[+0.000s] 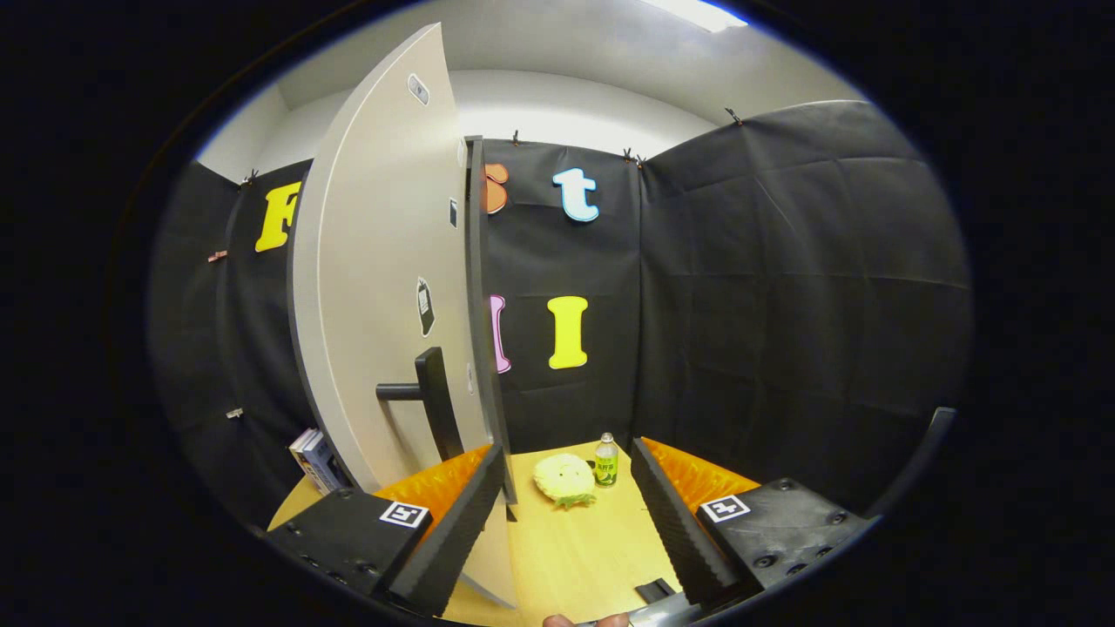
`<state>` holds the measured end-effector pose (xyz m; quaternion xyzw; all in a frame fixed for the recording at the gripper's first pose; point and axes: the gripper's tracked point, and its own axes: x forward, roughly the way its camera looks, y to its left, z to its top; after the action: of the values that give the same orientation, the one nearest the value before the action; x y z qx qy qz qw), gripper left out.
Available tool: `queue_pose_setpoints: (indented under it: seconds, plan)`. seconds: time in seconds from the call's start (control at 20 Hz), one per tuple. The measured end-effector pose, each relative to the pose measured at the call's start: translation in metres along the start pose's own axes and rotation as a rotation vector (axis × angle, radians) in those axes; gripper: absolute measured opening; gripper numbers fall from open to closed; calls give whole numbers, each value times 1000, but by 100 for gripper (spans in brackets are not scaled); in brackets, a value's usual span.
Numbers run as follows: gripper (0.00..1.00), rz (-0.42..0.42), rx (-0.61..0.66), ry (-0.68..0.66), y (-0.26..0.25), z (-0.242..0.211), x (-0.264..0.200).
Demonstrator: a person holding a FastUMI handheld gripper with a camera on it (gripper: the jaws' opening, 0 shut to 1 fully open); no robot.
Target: Open the shoe cabinet door, grab the shoes and put them into the shoe cabinet, then close the shoe cabinet door.
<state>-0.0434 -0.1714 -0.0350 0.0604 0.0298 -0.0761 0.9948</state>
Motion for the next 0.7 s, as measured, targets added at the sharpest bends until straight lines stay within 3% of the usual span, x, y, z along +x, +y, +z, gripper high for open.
queue_pose_setpoints:
  seconds: [0.35,0.7]
  plan:
    - [97,134,9,27,92,-14,-5]
    - [97,299,53,76,195,-26,19]
